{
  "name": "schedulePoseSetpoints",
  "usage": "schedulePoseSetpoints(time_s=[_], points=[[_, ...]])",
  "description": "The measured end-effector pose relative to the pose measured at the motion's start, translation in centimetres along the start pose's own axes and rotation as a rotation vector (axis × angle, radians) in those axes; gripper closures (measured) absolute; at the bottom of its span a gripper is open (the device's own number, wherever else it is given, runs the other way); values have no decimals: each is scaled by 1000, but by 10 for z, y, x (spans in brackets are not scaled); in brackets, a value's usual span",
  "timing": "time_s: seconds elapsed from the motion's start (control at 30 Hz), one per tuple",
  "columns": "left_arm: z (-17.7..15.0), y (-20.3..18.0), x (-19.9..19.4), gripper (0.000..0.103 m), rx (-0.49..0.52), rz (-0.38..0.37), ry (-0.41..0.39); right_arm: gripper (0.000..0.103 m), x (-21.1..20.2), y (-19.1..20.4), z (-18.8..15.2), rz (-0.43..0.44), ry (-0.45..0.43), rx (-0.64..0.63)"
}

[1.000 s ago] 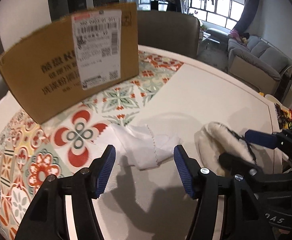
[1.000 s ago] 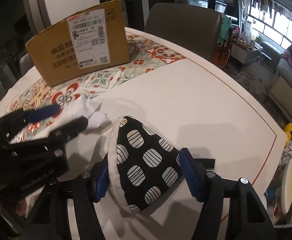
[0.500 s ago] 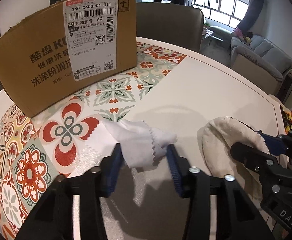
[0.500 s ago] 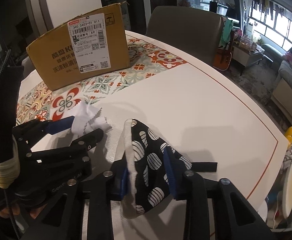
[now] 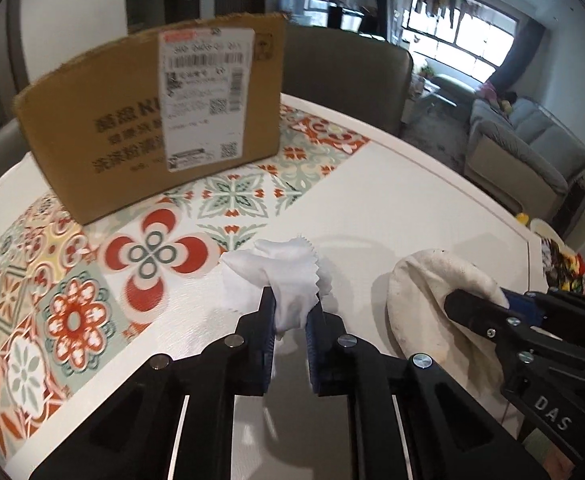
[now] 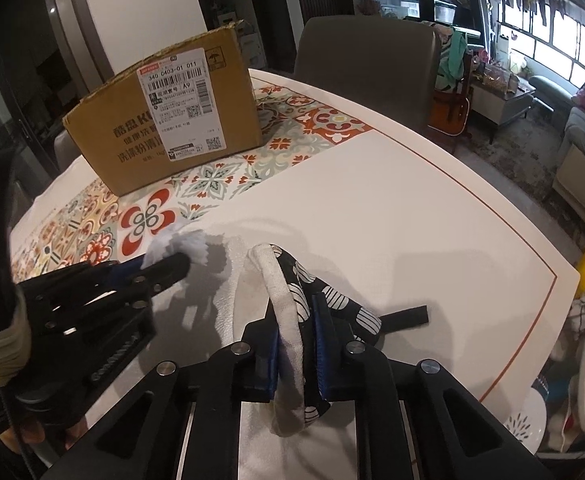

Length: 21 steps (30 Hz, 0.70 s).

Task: Organize soft objects
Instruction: 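Grasp the white cloth with the left tool while the right tool grasps the dotted cloth, then lift the white cloth with the left tool while the right tool carries the dotted cloth to the box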

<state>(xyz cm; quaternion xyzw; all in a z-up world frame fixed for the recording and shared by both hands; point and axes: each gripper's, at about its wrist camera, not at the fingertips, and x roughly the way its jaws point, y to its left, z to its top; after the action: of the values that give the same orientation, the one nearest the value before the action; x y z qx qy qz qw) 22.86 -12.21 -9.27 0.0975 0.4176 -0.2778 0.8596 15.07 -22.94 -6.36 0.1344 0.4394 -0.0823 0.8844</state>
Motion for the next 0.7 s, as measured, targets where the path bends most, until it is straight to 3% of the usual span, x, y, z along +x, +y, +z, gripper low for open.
schedulePoseSetpoints(time_s=[0.7], points=[[4, -1, -88, 88, -91, 91, -147, 88, -46, 6, 16, 108, -102, -29]])
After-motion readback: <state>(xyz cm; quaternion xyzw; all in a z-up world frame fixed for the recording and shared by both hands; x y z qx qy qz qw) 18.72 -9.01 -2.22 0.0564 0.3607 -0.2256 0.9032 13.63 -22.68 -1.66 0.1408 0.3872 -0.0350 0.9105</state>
